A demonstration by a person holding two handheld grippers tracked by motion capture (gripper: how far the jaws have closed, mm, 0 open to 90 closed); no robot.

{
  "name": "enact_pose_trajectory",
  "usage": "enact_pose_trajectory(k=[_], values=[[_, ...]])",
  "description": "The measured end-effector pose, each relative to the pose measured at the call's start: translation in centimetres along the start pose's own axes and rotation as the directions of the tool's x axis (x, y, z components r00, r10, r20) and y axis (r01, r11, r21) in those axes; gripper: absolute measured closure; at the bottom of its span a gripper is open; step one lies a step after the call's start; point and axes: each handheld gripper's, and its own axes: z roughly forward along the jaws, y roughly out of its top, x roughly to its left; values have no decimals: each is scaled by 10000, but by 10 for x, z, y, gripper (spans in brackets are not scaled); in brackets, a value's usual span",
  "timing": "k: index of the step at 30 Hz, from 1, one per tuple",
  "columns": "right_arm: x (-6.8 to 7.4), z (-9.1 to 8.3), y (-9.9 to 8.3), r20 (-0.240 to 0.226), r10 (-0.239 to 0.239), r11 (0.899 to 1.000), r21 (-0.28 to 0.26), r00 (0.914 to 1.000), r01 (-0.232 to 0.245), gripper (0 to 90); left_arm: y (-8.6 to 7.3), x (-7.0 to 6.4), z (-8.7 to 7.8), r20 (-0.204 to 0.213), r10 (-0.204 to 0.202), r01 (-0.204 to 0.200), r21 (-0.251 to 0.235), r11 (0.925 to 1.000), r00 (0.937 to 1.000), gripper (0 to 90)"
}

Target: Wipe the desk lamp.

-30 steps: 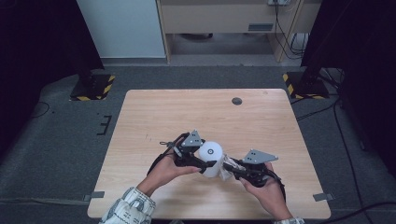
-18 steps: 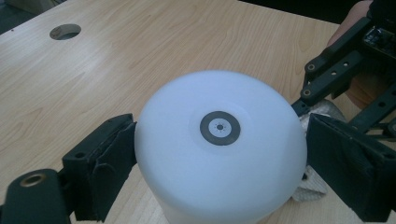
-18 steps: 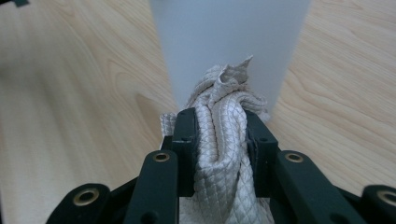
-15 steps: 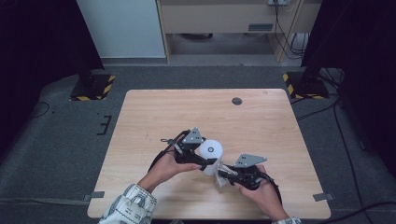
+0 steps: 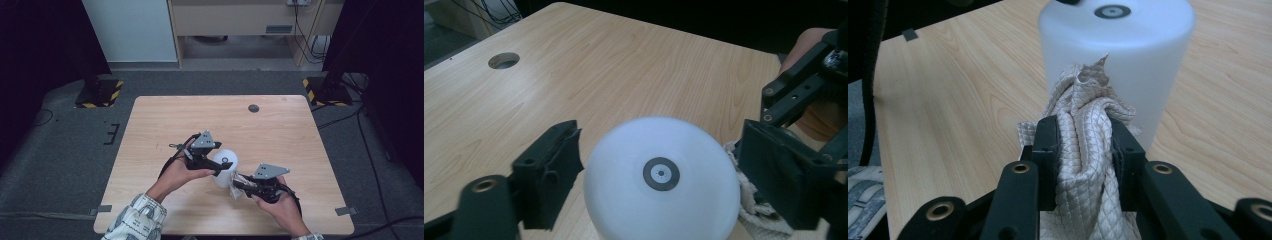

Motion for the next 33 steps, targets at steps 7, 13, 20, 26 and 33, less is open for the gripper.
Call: enact_pose_trajectory(k=[7, 13, 20, 26, 33], values=[[10, 0, 16, -255, -425, 9980, -488, 9988, 412, 710, -1, 1, 7, 0, 9, -9, 253, 9997, 10000, 258], [9, 16, 8, -130, -661, 9976, 196, 9977, 664, 711, -2, 0, 7, -104, 390, -386, 366, 9986, 9992, 295], [7, 19, 3, 115, -725, 9959, 551, 9973, 718, 712, -2, 0, 7, -127, 383, -378, 354, 9987, 9992, 296], [12, 12, 13, -9, -807, 9966, 159, 9967, 807, 711, -1, 5, 5, -554, 256, -225, 550, 9982, 9981, 231], [14, 15, 16, -92, -796, 9968, 111, 9968, 797, 712, -3, 8, 5, -254, -196, 208, 513, 9985, 9995, 263]])
